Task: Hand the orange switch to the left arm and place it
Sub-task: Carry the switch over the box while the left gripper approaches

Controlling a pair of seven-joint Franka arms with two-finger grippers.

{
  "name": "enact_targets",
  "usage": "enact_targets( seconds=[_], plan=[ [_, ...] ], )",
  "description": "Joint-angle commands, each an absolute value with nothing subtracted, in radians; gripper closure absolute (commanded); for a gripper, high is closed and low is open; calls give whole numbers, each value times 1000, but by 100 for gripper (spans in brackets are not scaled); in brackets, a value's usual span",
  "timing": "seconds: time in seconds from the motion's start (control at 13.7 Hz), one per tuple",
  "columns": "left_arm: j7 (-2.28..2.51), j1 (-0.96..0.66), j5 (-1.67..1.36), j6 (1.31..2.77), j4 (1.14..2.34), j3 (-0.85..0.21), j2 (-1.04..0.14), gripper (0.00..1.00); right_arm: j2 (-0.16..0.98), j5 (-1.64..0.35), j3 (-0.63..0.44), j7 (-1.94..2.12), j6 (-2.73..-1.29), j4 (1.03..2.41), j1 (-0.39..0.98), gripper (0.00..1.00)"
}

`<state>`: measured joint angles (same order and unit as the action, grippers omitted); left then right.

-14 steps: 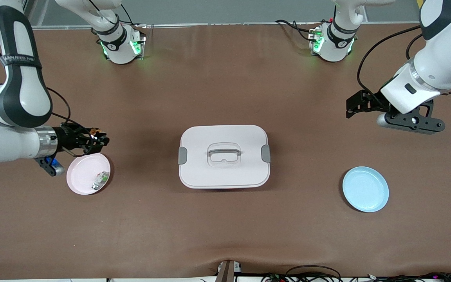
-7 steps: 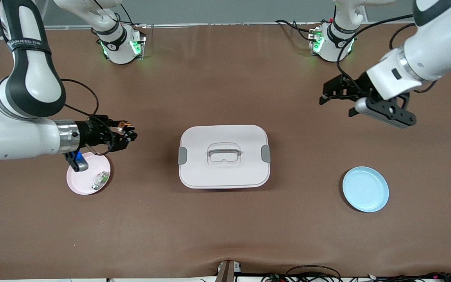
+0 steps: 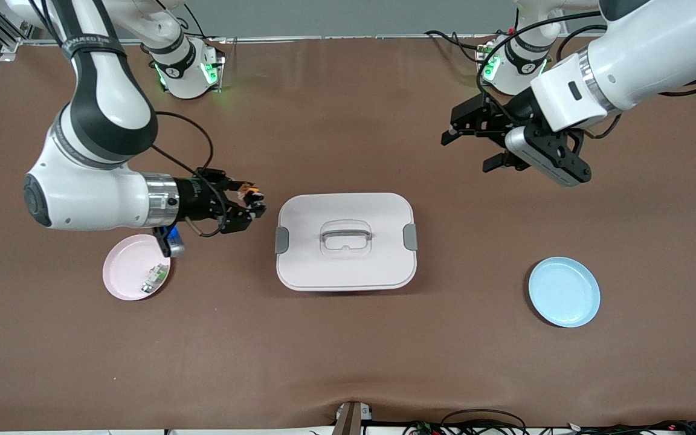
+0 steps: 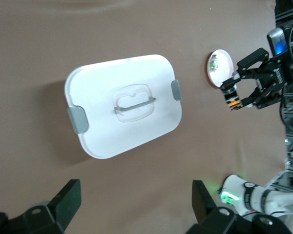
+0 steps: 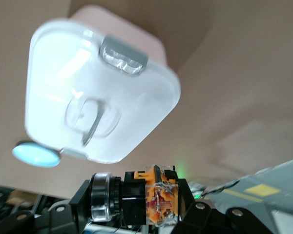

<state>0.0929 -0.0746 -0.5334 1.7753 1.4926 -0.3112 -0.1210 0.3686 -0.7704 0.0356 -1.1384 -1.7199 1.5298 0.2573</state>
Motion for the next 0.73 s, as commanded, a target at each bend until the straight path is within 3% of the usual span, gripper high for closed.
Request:
enact_targets(
  seconds=[0.0, 0.44, 0.66],
  plan=[
    [213, -101, -554, 1796, 1486, -311, -129, 0, 364, -845, 26, -1225, -1781, 1520, 297, 74],
    [440, -162, -543, 1838, 1488, -310, -162, 0, 373, -971, 26, -1417, -2043, 1519, 448, 74],
    [462, -178, -540, 1864, 1494, -310, -190, 0, 376, -1050, 26, -1442, -2072, 1519, 463, 74]
  ],
)
